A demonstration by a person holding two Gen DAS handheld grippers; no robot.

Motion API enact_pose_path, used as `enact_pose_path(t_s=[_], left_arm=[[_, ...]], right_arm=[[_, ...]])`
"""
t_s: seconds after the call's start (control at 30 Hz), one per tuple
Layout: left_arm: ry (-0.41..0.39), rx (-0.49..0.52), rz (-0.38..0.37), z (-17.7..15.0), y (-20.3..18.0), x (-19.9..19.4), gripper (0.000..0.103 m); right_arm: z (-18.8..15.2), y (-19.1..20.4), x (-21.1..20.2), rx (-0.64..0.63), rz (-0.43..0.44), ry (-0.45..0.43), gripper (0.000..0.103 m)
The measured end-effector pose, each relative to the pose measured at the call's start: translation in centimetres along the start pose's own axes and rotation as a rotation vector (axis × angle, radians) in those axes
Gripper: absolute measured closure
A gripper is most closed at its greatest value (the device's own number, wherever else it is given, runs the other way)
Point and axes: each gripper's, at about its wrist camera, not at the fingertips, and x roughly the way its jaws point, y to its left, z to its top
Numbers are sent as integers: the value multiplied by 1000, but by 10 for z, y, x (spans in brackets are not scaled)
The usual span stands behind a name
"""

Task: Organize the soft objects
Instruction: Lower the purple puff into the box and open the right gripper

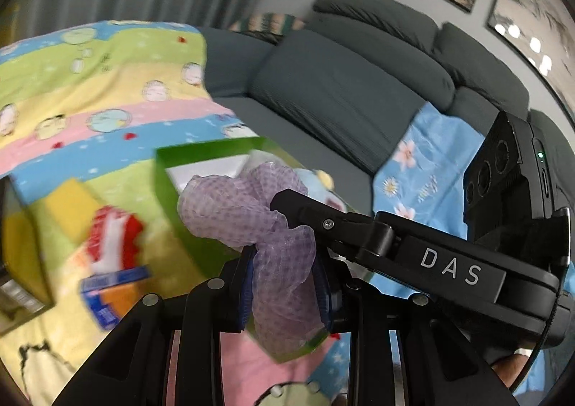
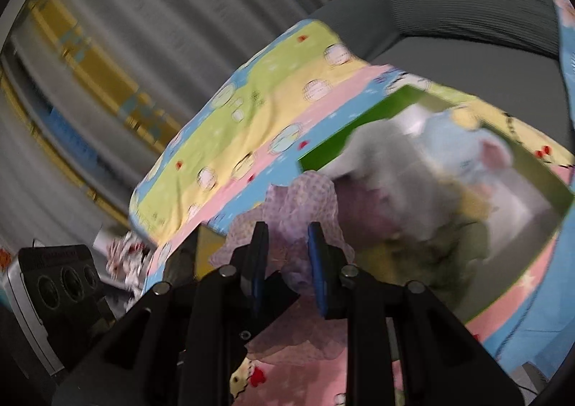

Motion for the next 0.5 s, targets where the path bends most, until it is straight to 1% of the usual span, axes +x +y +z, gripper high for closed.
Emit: enact_pose_path(t_s=[0.07, 0.17, 0.27, 0.37, 0.5], left_arm=[[12, 22, -11, 2, -9, 11, 74], [21, 59, -21, 5, -19, 26, 74], [56, 72, -28, 9, -27, 43, 74], [81, 85, -31, 9, -30, 60, 74], [123, 85, -20, 5, -30, 79, 74]], right_arm=[[4, -11, -3, 32, -16, -19, 79], [9, -27, -7, 81, -12, -44, 79], [12, -40, -8, 126, -30, -66, 79], [13, -53, -10, 153, -96, -76, 78], [14, -70, -4, 190, -147, -56, 78]])
